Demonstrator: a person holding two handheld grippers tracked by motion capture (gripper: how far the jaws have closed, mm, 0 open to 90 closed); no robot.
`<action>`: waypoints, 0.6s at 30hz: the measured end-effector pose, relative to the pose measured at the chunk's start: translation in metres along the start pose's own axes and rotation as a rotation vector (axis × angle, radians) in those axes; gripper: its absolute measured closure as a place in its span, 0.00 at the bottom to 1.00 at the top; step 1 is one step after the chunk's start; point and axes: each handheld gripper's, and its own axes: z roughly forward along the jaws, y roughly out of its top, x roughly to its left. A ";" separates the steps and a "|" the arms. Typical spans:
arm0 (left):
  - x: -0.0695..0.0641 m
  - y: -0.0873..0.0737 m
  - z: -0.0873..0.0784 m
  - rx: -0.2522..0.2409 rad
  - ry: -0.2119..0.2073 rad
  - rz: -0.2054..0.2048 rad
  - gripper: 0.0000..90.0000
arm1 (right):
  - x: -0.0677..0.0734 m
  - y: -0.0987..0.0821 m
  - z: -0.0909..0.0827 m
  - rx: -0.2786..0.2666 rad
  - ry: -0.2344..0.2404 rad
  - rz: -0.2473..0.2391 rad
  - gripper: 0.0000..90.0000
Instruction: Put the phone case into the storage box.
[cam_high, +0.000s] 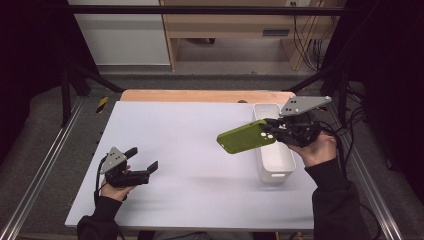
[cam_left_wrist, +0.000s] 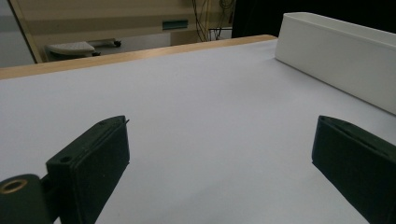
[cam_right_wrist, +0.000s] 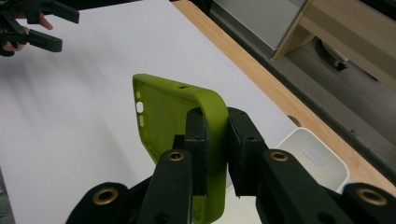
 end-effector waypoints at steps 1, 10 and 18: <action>0.000 0.000 0.000 0.000 0.001 0.001 0.04 | 0.000 0.001 0.000 0.000 -0.003 -0.005 0.89; 0.002 -0.002 0.000 0.008 0.003 0.014 0.04 | -0.002 0.011 -0.004 0.015 -0.041 -0.055 0.88; 0.003 -0.002 0.001 0.008 0.005 0.019 0.04 | -0.003 0.020 -0.008 0.033 -0.073 -0.102 0.88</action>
